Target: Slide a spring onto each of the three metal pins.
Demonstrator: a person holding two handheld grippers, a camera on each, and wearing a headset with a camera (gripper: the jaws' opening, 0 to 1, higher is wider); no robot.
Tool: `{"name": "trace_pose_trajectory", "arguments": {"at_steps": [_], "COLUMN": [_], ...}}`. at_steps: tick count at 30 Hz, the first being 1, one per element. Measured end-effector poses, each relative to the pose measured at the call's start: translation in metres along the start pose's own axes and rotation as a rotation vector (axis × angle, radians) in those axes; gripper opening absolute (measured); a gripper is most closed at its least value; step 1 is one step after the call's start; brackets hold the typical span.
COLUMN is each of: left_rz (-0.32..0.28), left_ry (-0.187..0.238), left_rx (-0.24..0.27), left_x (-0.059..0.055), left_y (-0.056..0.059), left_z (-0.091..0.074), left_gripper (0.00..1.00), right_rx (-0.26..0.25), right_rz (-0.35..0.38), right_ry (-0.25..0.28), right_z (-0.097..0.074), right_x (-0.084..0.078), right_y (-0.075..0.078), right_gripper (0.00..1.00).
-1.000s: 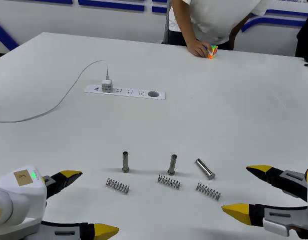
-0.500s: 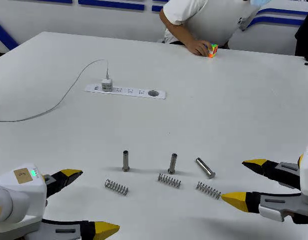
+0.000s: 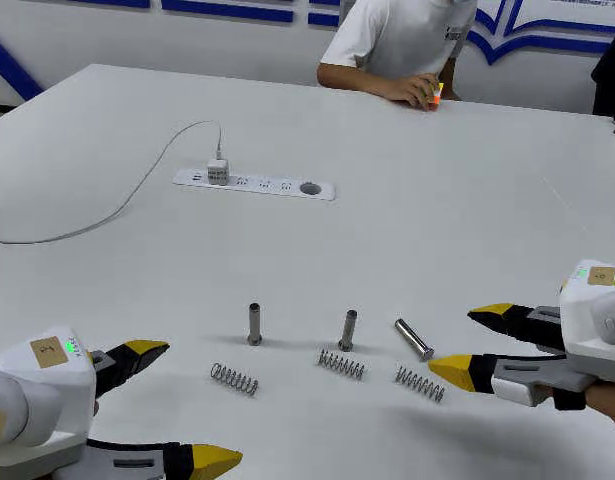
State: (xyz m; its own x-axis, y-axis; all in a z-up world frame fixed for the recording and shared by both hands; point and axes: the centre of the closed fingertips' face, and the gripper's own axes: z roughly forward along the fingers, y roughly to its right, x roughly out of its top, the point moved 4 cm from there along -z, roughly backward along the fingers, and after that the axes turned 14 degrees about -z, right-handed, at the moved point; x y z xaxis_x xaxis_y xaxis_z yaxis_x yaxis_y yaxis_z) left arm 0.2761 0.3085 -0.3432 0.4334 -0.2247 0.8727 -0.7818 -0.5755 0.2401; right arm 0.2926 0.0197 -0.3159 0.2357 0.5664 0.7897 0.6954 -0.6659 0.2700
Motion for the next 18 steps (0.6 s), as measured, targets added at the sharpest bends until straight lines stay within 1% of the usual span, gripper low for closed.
{"name": "trace_pose_trajectory", "arguments": {"at_steps": [4,7,11,13,15,18], "left_rz": [0.000,0.000,-0.001,-0.002,-0.004,-0.003], "left_ry": [-0.001,-0.004,-0.005,-0.005,-0.004,-0.006], "left_rx": [-0.001,-0.001,-0.002,-0.001,-0.001,-0.002], "left_x": [0.000,-0.001,-0.001,-0.002,-0.002,-0.002], "left_y": [0.000,0.000,-0.001,-0.001,-0.002,-0.001], "left_z": [0.000,0.000,0.000,0.001,0.001,0.001], "left_gripper": [0.89,0.89,0.89,0.89,0.89,0.88], "right_rx": [-0.005,-0.011,-0.017,-0.017,-0.023,-0.025], "right_rz": [0.012,0.014,0.012,0.015,0.009,0.020], "right_ry": [-0.042,-0.059,-0.073,-0.092,-0.105,-0.119], "right_z": [0.011,0.018,0.027,0.032,0.037,0.044], "right_x": [-0.003,-0.002,0.002,0.003,0.003,0.003], "right_y": [0.007,0.013,0.016,0.017,0.019,0.021], "right_gripper": [0.48,0.46,0.44,0.44,0.42,0.38]}}
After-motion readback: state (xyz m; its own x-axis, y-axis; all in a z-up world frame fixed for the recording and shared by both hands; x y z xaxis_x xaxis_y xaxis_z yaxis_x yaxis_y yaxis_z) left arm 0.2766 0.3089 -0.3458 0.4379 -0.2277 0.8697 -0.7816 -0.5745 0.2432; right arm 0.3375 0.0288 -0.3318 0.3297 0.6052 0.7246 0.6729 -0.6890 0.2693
